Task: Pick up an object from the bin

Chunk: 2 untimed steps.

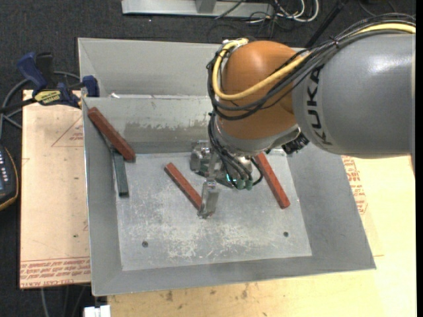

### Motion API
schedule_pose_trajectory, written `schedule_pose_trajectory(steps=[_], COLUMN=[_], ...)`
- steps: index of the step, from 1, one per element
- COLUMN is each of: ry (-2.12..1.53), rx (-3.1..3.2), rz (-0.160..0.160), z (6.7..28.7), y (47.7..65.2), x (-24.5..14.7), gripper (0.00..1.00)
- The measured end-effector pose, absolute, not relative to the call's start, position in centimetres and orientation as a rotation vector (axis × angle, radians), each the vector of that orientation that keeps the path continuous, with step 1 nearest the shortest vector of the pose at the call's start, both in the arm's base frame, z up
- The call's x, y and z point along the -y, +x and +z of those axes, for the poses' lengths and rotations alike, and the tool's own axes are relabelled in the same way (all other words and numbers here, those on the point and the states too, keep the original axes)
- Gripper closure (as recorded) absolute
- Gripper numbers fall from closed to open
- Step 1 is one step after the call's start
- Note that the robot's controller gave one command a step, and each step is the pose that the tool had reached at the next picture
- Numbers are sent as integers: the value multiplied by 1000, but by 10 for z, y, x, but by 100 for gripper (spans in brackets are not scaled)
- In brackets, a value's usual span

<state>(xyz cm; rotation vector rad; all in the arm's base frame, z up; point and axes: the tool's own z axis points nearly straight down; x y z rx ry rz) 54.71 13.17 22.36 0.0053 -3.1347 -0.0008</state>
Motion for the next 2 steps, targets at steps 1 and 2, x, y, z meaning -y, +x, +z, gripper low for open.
schedule_pose_trajectory(steps=[1,2], ry=[-313,-557], rx=[3126,3090], rz=[3,-2], z=[194,71], y=[575,597], x=[-16,-39], gripper=[0,0])
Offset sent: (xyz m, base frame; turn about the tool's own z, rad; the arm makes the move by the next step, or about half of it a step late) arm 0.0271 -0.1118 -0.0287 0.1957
